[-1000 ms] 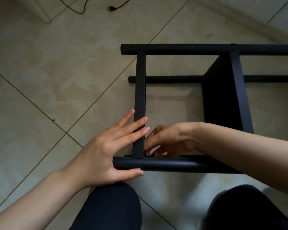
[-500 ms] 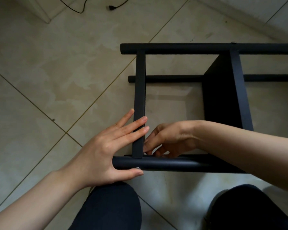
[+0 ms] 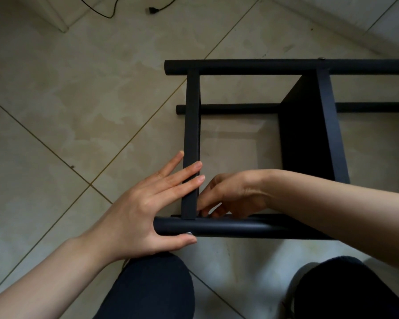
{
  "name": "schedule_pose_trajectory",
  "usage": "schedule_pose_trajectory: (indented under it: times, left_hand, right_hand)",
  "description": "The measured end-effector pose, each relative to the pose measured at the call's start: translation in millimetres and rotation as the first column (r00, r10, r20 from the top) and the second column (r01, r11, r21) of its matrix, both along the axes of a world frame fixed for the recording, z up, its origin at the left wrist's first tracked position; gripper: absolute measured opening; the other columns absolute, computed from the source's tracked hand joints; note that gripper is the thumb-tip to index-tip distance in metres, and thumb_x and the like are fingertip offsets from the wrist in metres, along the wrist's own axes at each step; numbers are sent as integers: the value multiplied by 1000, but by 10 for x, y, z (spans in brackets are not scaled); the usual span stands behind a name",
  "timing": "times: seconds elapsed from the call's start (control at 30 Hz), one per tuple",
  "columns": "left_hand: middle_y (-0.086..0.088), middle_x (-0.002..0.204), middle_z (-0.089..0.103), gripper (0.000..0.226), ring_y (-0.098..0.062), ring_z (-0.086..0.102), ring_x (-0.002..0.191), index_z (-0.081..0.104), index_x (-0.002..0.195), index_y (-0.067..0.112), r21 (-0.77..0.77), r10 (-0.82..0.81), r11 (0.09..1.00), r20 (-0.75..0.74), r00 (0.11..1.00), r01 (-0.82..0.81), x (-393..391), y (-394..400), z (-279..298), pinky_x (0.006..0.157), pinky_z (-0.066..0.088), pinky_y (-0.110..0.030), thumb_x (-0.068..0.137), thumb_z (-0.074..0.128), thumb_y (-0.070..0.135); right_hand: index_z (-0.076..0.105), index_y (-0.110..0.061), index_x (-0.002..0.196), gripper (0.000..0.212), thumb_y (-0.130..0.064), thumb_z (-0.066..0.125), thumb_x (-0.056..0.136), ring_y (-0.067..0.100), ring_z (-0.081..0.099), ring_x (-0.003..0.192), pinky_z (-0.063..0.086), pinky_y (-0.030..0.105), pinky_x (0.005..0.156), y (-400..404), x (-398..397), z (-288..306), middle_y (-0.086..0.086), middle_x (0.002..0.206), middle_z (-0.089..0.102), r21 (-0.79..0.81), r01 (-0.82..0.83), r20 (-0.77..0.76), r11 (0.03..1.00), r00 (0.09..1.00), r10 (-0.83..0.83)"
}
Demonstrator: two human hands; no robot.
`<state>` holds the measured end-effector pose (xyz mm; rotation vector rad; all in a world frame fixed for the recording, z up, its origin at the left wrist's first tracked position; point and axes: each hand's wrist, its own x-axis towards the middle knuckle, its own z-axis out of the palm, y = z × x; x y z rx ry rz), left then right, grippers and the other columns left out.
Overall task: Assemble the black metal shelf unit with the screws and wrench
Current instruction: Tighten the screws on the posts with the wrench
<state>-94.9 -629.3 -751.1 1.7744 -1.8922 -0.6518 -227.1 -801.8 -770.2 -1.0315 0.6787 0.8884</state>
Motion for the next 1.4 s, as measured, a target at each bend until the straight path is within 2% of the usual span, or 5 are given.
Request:
schedule_pose_trajectory:
  times: [0.77,0.9,1.1,1.27,1.4]
  left_hand:
    - [4,162,33,84,-22,18,154,43,149,15,-2,0,1000,3,1000,0,6,6,-11,121,24,-26,81,73,53]
    - [4,162,33,84,-22,18,154,43,149,15,-1,-1,1000,2,1000,1,7,7,-15,121,24,-26,81,73,53]
    - [3,162,33,84,-23,18,154,43,149,14,-5,-3,1000,-6,1000,3,6,3,-22,121,26,-28,81,74,51]
    - [3,161,34,83,-23,19,154,43,149,15,-5,3,1000,-20,1000,-3,-1,0,-18,121,24,-27,80,74,51]
    - [2,161,35,83,-22,19,154,44,148,14,-1,6,1000,-19,1000,-6,-5,2,-12,121,24,-26,80,74,51]
  right_hand:
    - [71,-16,79,13,-21,67,90,15,52,76,44,28,74,-41,7,26,0,80,61,-31,-47,-10,998,999,47]
    - [69,-18,87,6,-22,67,91,13,53,72,46,25,68,34,25,11,0,81,60,-32,-3,24,999,1000,4]
    - [70,-19,70,22,-20,63,91,8,44,55,37,19,52,-70,33,39,-6,61,50,-35,-79,5,996,997,79]
    - [68,-19,68,25,-10,61,91,9,46,54,37,20,52,-38,29,6,-4,66,54,14,-12,30,1000,999,12]
    - [68,-18,63,28,-13,63,90,8,47,50,39,17,48,13,29,-14,-4,59,54,-72,-39,49,997,998,43]
